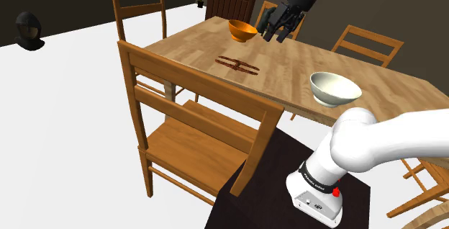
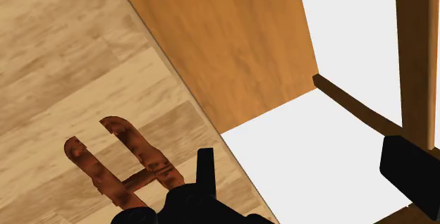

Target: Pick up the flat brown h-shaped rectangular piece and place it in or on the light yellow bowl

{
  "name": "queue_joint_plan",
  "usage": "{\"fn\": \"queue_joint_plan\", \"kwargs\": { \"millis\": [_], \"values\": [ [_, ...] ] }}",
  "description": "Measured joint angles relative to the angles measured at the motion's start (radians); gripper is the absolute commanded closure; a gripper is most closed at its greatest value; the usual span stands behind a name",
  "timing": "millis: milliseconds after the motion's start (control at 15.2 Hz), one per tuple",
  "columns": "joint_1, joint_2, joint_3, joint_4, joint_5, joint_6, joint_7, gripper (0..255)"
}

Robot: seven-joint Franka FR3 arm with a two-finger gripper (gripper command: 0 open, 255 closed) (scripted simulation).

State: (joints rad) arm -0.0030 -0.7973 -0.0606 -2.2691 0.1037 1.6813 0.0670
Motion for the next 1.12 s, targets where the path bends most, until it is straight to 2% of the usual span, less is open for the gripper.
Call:
{"fn": "queue_joint_plan", "kwargs": {
  "millis": [132, 462, 1122],
  "values": [
    [-0.001, 0.013, -0.007, -0.001, -0.004, 0.01, -0.009, 0],
    [-0.006, 0.146, -0.064, 0.02, -0.033, 0.077, -0.09, 0],
    [-0.005, 0.503, -0.168, 0.172, -0.046, 0.193, -0.252, 0]
  ]
}}
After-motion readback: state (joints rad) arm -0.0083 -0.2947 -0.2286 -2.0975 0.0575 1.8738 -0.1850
